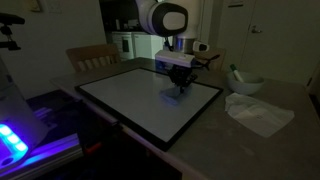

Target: Use the towel to wipe the whiteboard

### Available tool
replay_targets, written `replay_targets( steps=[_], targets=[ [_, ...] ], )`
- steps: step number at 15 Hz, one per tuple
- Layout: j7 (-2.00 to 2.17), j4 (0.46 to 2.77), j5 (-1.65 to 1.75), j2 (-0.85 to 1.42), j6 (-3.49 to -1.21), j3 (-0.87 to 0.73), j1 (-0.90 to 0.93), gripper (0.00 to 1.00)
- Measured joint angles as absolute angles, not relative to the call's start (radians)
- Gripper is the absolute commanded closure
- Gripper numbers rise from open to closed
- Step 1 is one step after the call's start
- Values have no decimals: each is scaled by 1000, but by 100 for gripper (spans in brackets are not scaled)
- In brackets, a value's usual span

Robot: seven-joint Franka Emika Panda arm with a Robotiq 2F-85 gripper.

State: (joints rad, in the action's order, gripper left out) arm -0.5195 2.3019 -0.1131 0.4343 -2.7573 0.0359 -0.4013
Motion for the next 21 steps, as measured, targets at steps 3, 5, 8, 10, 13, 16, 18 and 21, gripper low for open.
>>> replay_targets(
  steps=[3,5,8,10,13,16,18,21],
  targets=[
    [-548,2348,-131,408,-2762,44,-421,97],
    [-559,2369,-131,395,-2763,44,-427,97],
    [-568,2390,-123,382,-2763,37,-425,97],
    [-569,2405,-102,373,-2763,27,-421,97],
    [-569,2429,-77,359,-2763,7,-411,97],
    [-569,2457,-73,342,-2763,-8,-409,97],
    [-569,2483,-73,327,-2768,-17,-408,97],
    [-569,2537,-73,299,-2793,-30,-408,97]
  ],
)
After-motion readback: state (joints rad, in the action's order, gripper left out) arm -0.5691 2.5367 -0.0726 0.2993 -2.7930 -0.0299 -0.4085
